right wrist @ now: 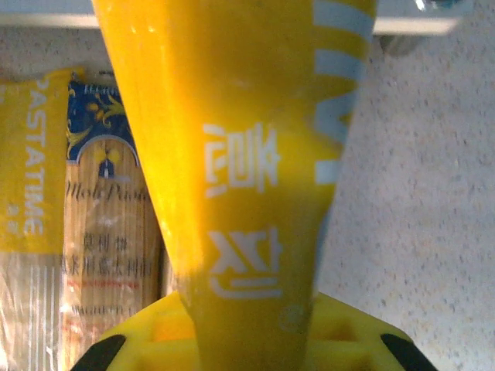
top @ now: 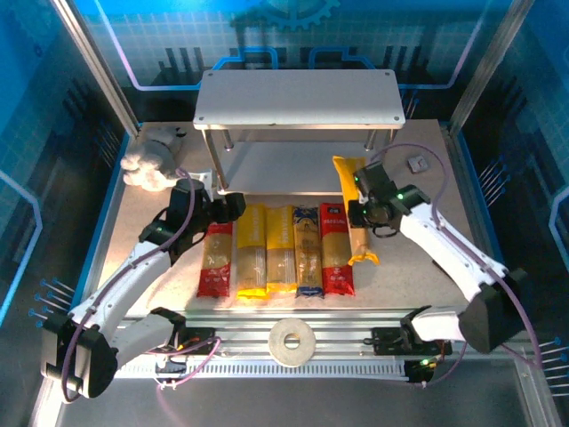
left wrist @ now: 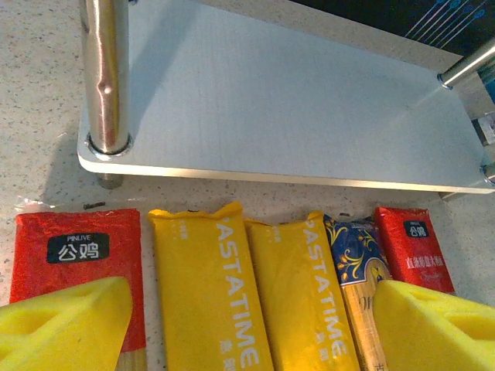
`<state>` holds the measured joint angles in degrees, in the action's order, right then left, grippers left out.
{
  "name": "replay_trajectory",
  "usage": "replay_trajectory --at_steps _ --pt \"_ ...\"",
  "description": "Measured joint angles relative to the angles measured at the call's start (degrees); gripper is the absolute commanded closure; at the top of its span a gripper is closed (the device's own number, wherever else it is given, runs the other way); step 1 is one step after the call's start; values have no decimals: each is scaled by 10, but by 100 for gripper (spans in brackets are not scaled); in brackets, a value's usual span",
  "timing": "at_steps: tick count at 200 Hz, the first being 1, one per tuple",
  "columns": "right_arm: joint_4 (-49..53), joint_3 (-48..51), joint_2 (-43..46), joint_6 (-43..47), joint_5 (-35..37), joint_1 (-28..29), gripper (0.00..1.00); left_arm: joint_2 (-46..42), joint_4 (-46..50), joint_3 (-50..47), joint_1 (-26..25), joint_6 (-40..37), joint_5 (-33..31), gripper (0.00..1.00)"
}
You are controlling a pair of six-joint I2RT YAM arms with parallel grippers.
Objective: Place and organize the pasta boxes and bags onto the shelf
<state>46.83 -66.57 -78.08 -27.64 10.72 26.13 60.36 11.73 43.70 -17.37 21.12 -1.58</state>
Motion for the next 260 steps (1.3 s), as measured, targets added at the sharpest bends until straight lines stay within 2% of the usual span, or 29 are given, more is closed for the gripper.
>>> replay_trajectory --at_steps 45,72,114,151,260 --pt "-32 -121 -174 28 12 -7 100 -1 2 0 0 0 4 17" --pt "-52 -171 -230 31 28 -14 100 -8 15 2 1 0 4 17" --pt "-67 -225 -283 32 54 -22 100 -12 25 5 2 -1 4 17" --pt "-89 -233 -322 40 77 -28 100 -13 35 5 3 -1 4 17" --pt "-160 -241 -345 75 137 -28 100 -12 36 5 3 0 -1 17"
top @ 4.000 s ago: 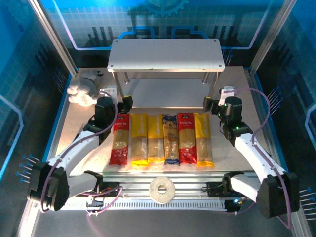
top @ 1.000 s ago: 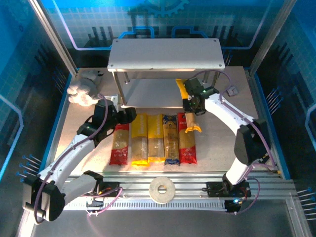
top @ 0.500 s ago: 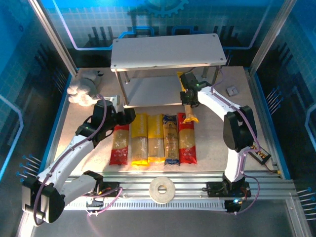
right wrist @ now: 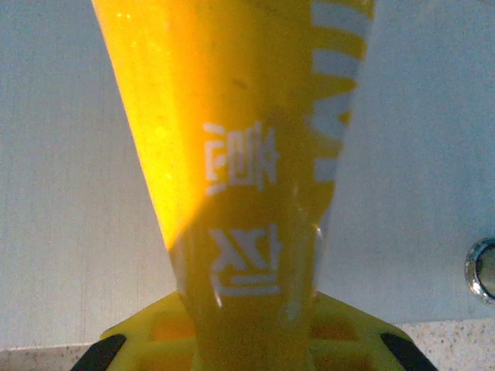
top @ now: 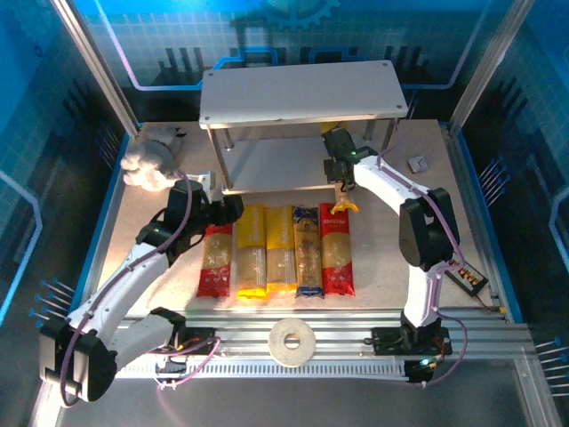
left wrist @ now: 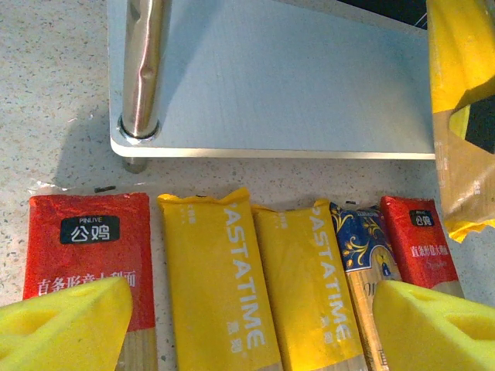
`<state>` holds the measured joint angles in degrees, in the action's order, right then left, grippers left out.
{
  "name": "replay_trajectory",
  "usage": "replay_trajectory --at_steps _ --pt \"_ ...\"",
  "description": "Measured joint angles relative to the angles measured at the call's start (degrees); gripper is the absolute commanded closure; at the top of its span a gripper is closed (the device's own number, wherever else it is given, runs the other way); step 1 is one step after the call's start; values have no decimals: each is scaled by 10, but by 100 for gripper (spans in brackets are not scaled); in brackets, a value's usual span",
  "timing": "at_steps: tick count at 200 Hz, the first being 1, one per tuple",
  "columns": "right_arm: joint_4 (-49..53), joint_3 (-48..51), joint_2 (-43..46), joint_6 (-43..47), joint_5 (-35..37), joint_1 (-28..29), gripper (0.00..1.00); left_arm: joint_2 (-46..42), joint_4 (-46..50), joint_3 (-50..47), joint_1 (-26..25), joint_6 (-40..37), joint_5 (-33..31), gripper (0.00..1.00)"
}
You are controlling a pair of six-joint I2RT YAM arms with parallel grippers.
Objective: Place and organize the pasta boxes and bags onto the shelf
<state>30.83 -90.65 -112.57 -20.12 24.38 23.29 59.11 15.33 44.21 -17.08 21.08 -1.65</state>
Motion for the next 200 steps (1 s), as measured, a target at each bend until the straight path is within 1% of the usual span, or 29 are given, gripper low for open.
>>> replay_trajectory --at_steps 22,27,35,48,58,76,95,104,111,127,133,141,166,200 --pt "-11 -8 -7 7 10 0 96 1 0 0 0 0 0 17" --pt "-14 -9 -9 9 12 0 93 1 0 0 0 0 0 17" --pt "-17 -12 -12 11 14 0 85 1 0 0 0 0 0 17" --pt "-18 -19 -17 15 18 1 67 1 0 0 0 0 0 17" --pt "-26 -22 -24 16 20 1 58 2 1 0 0 0 0 16" --pt "-56 -29 -47 19 27 0 53 2 2 0 0 0 0 16" --pt "-72 -30 -59 17 33 0 51 2 7 0 0 0 0 17" --pt "-74 -30 -60 17 34 0 48 2 8 0 0 0 0 17" --pt "-78 -30 -60 17 34 0 41 2 9 0 0 0 0 18" --pt "-87 -31 -60 9 35 0 19 2 10 0 0 0 0 19" --pt "-90 -31 -60 9 35 0 9 2 12 0 0 0 1 19" --pt "-97 -29 -59 7 33 0 0 2 14 0 0 0 2 19" --pt "-128 15 -37 8 16 0 0 1 20 -5 -1 1 6 18" --pt "-138 99 57 7 -2 0 0 -23 34 -42 -15 20 4 17"
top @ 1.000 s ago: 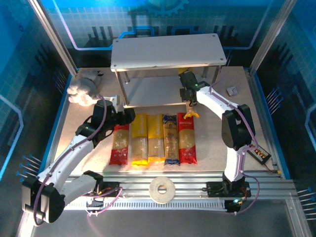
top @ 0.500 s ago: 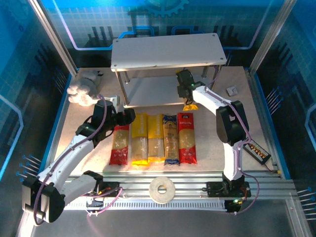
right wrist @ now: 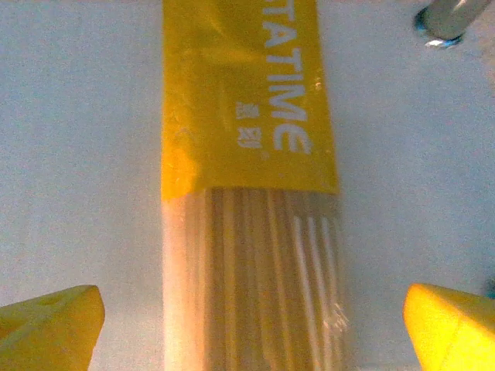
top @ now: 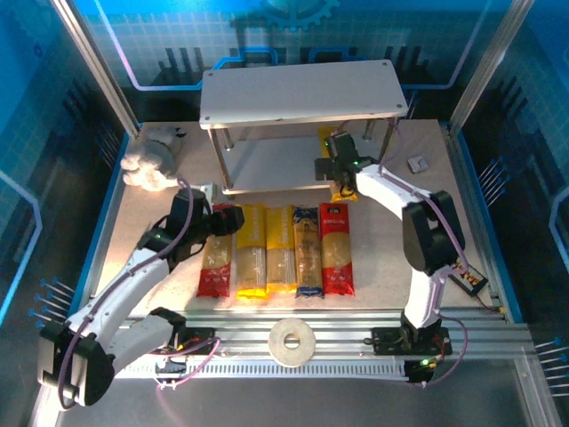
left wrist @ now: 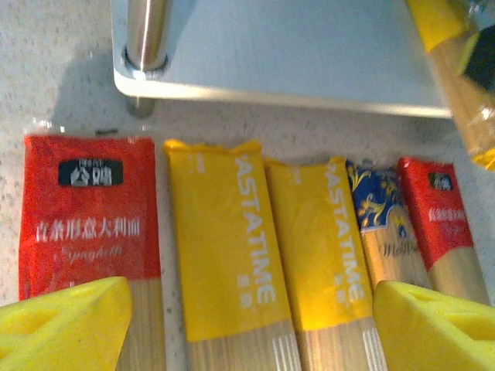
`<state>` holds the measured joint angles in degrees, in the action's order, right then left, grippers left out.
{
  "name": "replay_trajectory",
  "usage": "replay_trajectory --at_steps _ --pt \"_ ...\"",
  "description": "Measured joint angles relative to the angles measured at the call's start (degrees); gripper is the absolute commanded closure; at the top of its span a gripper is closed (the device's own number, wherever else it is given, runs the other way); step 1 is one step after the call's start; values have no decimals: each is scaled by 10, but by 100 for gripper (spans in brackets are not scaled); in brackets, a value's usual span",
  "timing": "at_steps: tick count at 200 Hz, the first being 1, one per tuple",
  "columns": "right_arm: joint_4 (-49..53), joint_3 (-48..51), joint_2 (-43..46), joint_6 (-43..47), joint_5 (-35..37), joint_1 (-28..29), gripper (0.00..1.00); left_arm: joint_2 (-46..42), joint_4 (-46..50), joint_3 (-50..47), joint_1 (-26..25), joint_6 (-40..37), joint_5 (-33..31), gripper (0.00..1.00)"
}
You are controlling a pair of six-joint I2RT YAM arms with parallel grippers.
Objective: Place and organize the pasta boxes and bags onto the shelf
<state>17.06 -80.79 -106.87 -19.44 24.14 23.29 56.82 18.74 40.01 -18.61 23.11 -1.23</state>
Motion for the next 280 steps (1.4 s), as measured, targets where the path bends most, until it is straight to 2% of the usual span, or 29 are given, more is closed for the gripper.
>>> replay_trajectory --at_steps 55,95,132,156,232,265,280 --pt "30 111 241 0 -26 10 0 -25 51 -30 -38 32 -47 17" --pt "73 185 344 -2 -55 12 0 7 104 -31 -56 71 -94 14" --pt "95 214 383 -8 -84 12 0 39 109 -66 -58 106 -119 12" --pt "93 214 392 -12 -103 12 0 78 107 -76 -58 121 -131 6" --pt "87 228 430 -15 -123 12 0 130 66 -94 -58 160 -150 3" --pt "82 232 440 -15 -125 11 0 138 65 -94 -58 167 -151 5" --pt "82 237 443 -15 -127 11 0 146 64 -94 -58 170 -151 13"
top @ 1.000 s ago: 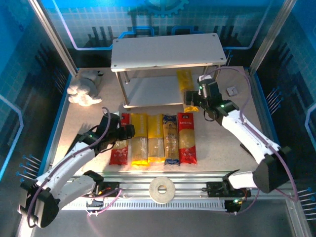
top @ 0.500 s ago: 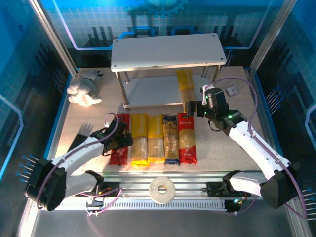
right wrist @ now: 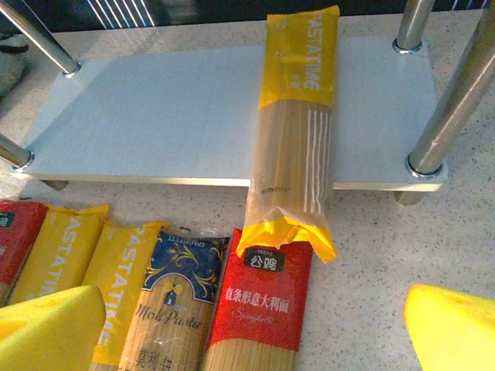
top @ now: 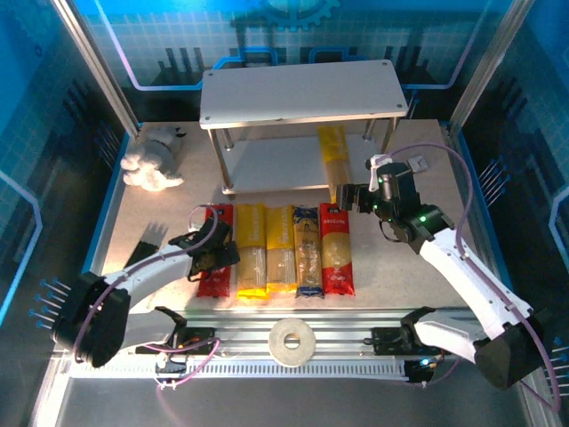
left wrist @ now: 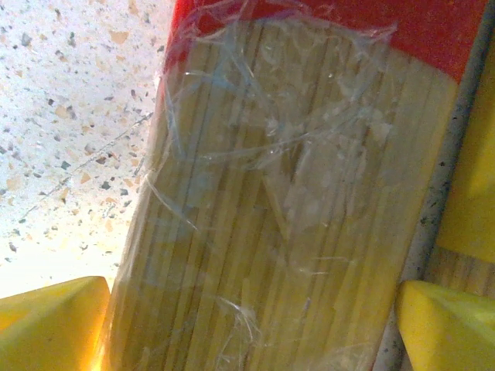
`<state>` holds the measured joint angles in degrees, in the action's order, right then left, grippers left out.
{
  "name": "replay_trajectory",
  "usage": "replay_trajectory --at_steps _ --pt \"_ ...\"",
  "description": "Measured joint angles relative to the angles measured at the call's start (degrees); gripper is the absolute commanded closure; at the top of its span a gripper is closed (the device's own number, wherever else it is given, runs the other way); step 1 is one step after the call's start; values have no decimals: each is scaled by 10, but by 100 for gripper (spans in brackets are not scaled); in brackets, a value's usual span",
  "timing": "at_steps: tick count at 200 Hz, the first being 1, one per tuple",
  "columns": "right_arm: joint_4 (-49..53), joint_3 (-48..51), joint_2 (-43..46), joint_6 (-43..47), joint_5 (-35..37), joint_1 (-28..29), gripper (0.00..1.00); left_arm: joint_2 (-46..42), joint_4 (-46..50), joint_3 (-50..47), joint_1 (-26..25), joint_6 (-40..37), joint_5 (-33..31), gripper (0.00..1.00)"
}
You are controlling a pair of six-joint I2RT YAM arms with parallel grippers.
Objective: Place and organize the pasta boxes and bags onto the shelf
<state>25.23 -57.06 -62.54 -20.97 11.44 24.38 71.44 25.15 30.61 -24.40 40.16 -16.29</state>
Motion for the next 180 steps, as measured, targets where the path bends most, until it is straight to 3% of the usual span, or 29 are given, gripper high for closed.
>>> replay_trajectory --at_steps 22,52,95,130,149,180 --pt "0 5 4 0 -3 -1 0 21 -3 5 0 3 0 35" --pt "-3 9 17 0 -11 -8 0 37 -2 19 0 -1 3 49" --pt "-4 9 30 0 -14 -13 0 24 0 32 0 -16 21 79" --pt "-6 9 30 -2 -16 -13 0 -26 47 33 0 -34 56 84" --pt "-8 9 30 -5 -18 -13 0 -77 108 41 0 -43 75 91" --pt "-9 9 30 -11 -21 -13 0 -153 207 89 -17 -53 105 91"
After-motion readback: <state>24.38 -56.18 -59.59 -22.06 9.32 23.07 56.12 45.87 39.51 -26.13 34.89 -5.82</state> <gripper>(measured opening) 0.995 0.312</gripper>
